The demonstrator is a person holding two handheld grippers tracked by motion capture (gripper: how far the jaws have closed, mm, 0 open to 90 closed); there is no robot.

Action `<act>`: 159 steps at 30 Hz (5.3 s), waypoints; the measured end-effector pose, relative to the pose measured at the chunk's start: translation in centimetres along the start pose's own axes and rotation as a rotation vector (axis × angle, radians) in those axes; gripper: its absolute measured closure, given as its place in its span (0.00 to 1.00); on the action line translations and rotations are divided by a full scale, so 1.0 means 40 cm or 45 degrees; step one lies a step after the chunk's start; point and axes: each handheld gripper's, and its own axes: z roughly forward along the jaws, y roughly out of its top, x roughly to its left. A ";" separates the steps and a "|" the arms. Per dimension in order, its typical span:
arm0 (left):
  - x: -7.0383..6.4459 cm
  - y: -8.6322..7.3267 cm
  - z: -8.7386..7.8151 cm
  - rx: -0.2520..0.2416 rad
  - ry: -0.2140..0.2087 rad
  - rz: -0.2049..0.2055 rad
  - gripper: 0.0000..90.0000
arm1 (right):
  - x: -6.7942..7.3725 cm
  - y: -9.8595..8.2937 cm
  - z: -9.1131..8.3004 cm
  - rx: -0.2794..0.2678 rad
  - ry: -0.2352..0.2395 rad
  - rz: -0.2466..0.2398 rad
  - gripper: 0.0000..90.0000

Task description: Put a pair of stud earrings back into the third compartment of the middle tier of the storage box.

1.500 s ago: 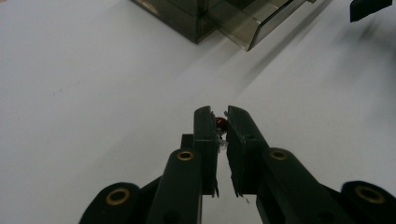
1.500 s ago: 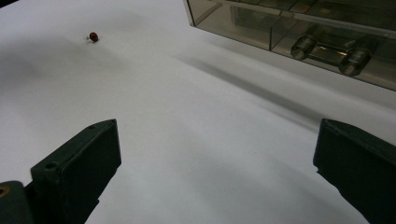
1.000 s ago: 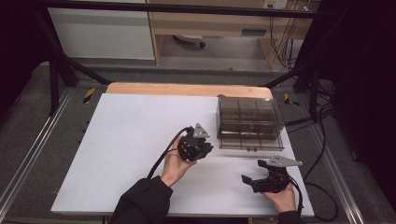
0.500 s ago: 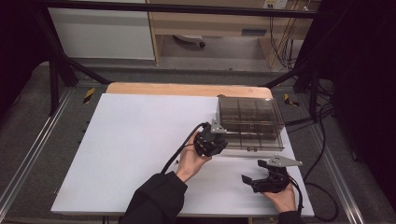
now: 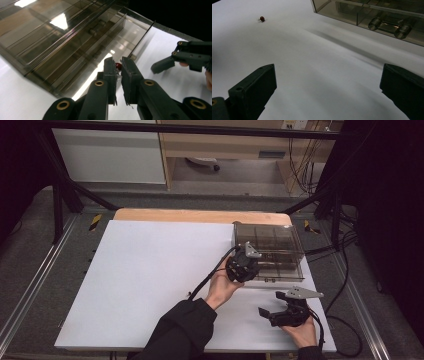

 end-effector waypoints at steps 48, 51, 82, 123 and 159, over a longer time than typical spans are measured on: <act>-0.059 0.095 0.275 0.090 -0.024 -0.001 0.90 | -0.002 -0.001 0.000 -0.001 -0.003 0.004 0.02; -0.060 0.091 0.282 0.093 -0.043 0.008 0.90 | -0.002 -0.001 -0.002 -0.003 -0.002 0.004 0.02; 0.068 -0.114 -0.095 -0.022 0.026 -0.033 0.29 | 0.002 -0.002 0.006 0.023 -0.009 -0.001 0.02; 0.209 -0.456 -0.229 0.120 0.193 -0.222 0.27 | -0.001 -0.003 0.005 0.027 -0.023 -0.002 0.01; 0.195 -0.459 -0.194 0.141 0.184 -0.202 0.90 | 0.001 -0.003 0.006 0.036 -0.019 0.007 0.01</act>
